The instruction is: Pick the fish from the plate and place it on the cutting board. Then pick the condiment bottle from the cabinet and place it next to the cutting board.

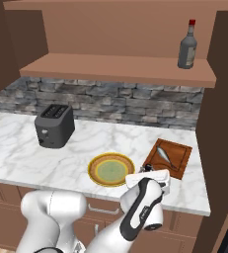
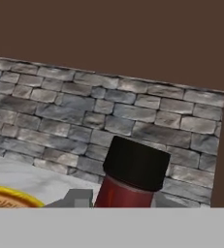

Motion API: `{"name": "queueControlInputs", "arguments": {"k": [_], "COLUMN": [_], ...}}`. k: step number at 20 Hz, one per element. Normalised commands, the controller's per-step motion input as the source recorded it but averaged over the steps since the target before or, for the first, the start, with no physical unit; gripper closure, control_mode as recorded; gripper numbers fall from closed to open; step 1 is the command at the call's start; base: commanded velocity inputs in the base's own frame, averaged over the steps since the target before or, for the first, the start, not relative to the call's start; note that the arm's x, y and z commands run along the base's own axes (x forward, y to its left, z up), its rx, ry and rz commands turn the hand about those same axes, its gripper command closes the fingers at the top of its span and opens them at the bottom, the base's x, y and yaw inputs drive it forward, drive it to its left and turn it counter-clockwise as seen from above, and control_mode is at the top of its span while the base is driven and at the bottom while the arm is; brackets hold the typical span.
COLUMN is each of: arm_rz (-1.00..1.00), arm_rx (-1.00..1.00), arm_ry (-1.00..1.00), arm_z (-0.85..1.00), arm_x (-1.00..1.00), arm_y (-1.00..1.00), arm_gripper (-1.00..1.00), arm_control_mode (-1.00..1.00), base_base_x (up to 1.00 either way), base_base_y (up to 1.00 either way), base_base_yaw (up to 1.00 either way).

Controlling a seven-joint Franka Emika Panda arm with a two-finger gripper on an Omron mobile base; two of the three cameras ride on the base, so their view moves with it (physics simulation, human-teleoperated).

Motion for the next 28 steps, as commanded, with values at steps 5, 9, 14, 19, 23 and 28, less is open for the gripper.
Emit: {"name": "queueControlInputs", "arguments": {"k": [5, 9, 14, 19, 23, 28], "arm_rz": [0.0, 0.0, 0.0, 0.0, 0.0, 0.0], "arm_rx": [0.0, 0.0, 0.0, 0.0, 0.0, 0.0], "arm_ry": [-0.01, 0.0, 0.0, -0.01, -0.01, -0.03], "arm_z": [-0.24, -0.23, -0.21, -0.12, -0.02, 0.0], "arm_x": [0.0, 0.0, 0.0, -0.03, -0.11, -0.24], "arm_y": [0.0, 0.0, 0.0, 0.0, 0.0, -0.06], "arm_gripper": [-1.0, -1.0, -1.0, -1.0, -1.0, -1.0], "arm_control_mode": [-1.0, -1.0, -1.0, -1.0, -1.0, -1.0], "base_base_x": [0.0, 0.0, 0.0, 0.0, 0.0, 0.0], "base_base_y": [0.0, 0.0, 0.0, 0.0, 0.0, 0.0], "base_base_yaw": [0.0, 0.0, 0.0, 0.0, 0.0, 0.0]}}
